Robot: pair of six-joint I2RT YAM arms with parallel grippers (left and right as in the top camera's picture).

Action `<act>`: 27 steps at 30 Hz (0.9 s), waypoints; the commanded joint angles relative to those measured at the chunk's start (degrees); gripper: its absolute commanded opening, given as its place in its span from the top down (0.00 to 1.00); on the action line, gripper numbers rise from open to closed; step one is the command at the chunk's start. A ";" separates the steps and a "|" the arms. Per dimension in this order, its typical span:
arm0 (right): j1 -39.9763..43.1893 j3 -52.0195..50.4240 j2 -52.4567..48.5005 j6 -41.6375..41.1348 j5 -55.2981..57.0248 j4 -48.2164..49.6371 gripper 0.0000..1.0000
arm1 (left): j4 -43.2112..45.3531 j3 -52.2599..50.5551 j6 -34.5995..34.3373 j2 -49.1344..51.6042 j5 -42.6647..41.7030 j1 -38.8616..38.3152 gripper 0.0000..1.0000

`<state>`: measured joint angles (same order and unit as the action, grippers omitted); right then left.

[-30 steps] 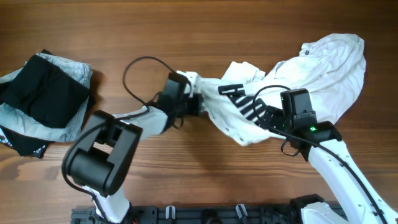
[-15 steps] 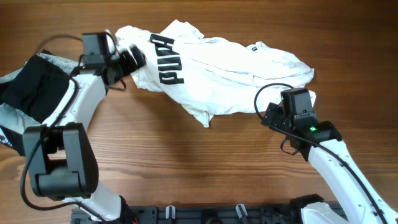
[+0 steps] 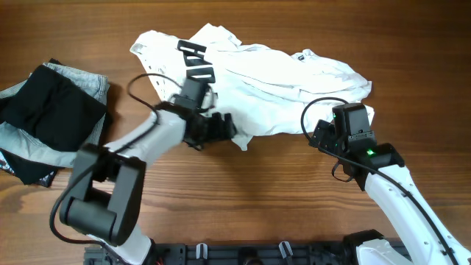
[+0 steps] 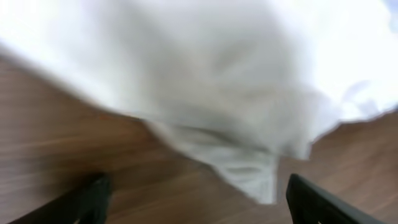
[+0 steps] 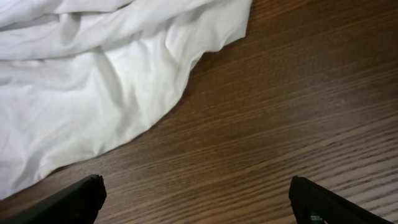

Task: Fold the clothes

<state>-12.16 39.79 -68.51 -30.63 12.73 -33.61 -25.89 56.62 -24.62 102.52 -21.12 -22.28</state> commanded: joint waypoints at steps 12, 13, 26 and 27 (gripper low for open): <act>0.20 0.33 0.46 -0.81 1.01 0.11 0.00 | 3.74 -2.78 -1.60 1.53 14.75 -13.66 0.96; 0.20 0.33 0.46 -0.79 1.01 0.07 0.00 | 2.54 -2.75 -1.60 1.51 15.52 -13.25 0.96; 2.86 0.31 -4.31 0.55 -1.68 0.57 0.01 | -28.85 2.38 -1.53 -17.09 31.74 1.31 0.96; 2.86 0.33 -5.70 0.72 -3.45 1.07 0.01 | -28.81 2.38 -1.57 -18.25 31.71 1.46 0.96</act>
<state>-9.56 39.79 -70.83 -30.59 12.75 -33.34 -54.43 57.60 -26.24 89.12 7.70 -21.91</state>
